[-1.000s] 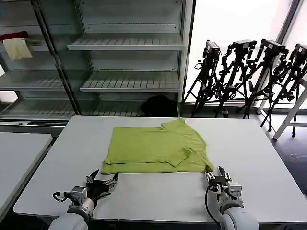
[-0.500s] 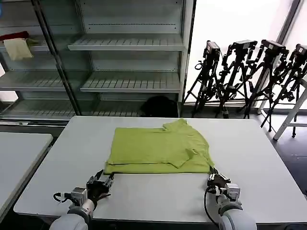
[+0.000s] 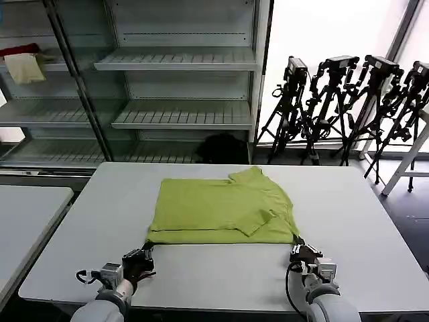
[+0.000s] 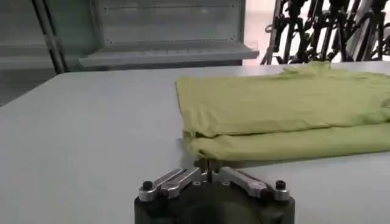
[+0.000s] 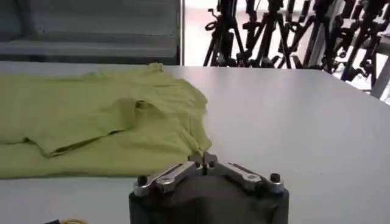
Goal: Fold and organize the clothes.
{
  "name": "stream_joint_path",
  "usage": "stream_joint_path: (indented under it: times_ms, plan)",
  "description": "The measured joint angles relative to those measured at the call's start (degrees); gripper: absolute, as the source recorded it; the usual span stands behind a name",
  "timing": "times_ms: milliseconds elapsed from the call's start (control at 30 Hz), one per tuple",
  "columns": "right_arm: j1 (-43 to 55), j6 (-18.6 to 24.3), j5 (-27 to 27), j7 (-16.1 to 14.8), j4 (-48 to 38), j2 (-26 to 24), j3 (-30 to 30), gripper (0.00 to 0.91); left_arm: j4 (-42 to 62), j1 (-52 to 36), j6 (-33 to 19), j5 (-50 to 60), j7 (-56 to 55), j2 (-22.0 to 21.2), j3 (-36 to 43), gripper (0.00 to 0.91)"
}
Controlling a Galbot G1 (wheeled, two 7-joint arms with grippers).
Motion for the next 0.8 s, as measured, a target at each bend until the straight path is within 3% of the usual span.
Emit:
stream_joint_path:
  times_ms: [567,600,633,667,800]
  plan:
    - [-0.4,0.3,-0.1,-0.4,0.0,-0.3,1.1,0.0,-4.0,1.2,1.3,-13.0,-1.6,-1.3,-1.6,0.887]
    - [-0.5,0.4,-0.1,-0.4,0.0,-0.3,1.2,0.0,-3.9,1.0,1.4,-13.4,-1.8,-1.4,-1.5,0.534]
    - [-0.6,0.4,-0.1,-0.4,0.0,-0.3,1.2,0.0,-3.8,0.9,1.4,-13.7,-2.1,-1.5,-1.4,0.353]
    - [-0.6,0.4,-0.1,-0.4,0.0,-0.3,1.2,0.0,-3.7,0.8,1.6,-14.0,-2.3,-1.6,-1.3,0.03]
    - [-0.6,0.4,-0.2,-0.3,0.1,-0.2,1.1,0.0,-3.0,0.7,2.0,-14.3,-2.7,-1.7,-0.9,0.01]
